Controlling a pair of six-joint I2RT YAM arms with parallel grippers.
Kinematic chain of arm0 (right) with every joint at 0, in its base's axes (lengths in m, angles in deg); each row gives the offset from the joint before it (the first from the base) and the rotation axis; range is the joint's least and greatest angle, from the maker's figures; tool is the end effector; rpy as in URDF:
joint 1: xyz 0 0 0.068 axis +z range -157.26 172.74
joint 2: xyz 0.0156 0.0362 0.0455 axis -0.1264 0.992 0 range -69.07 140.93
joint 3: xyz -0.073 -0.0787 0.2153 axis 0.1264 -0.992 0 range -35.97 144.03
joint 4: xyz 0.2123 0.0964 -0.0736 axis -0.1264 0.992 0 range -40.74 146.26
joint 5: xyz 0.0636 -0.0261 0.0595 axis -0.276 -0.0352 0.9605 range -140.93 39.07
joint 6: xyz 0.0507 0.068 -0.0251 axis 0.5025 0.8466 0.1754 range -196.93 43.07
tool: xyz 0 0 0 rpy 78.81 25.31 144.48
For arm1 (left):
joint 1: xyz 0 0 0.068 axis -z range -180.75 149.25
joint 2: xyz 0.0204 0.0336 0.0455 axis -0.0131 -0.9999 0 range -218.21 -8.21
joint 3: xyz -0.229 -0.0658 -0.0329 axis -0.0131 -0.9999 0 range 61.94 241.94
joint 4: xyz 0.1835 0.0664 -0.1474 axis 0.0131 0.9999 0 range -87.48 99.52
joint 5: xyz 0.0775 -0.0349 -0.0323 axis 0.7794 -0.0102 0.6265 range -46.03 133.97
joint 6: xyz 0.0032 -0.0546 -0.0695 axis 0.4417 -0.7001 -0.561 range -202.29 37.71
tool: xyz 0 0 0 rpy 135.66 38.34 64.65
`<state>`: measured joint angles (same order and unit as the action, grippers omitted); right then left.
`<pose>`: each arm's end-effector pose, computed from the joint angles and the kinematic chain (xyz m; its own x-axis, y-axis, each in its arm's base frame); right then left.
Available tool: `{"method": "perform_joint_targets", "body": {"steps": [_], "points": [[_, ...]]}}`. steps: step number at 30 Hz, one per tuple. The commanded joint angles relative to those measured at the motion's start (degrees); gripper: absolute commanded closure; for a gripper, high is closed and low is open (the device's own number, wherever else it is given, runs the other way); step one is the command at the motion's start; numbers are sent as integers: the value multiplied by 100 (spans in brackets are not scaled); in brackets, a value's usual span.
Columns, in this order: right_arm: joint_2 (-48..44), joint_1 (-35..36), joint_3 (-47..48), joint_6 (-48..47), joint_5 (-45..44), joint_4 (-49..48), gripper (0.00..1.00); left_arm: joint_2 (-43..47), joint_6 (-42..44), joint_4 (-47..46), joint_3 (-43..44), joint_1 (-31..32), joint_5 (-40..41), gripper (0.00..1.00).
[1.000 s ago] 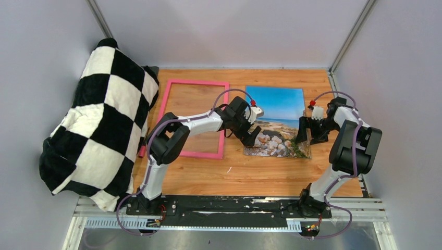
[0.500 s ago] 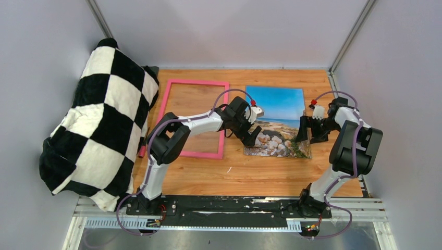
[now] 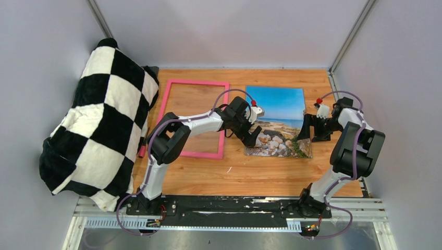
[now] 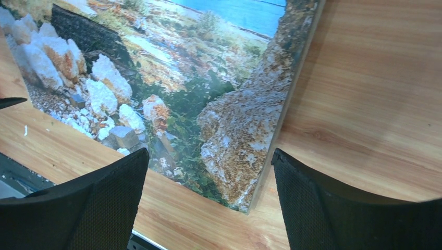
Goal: Take the photo out of the frame
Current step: Pick up the photo from the photo frame.
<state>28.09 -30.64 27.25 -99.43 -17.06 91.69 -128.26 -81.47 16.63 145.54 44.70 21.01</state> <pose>0.2957 -0.0802 0.1300 -0.9042 0.0448 -0.4248 -0.1482 0.8998 0.4103 0.2915 -0.3398 0.1134 -0.5298 0.5570 -0.6396 0.8377 0.4614 -0.2921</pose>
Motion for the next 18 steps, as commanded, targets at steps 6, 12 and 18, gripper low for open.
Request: {"method": "perform_joint_targets", "body": {"steps": [6,12,18], "points": [[-35,-79,-169,264,-139,-262,11,-324,-56,178,-7,16,-119,0],[100,-79,-161,239,27,-203,12,-316,-56,182,-1,16,-147,0],[184,-84,-143,239,48,-181,12,-283,-56,189,-10,16,-165,0]]}}
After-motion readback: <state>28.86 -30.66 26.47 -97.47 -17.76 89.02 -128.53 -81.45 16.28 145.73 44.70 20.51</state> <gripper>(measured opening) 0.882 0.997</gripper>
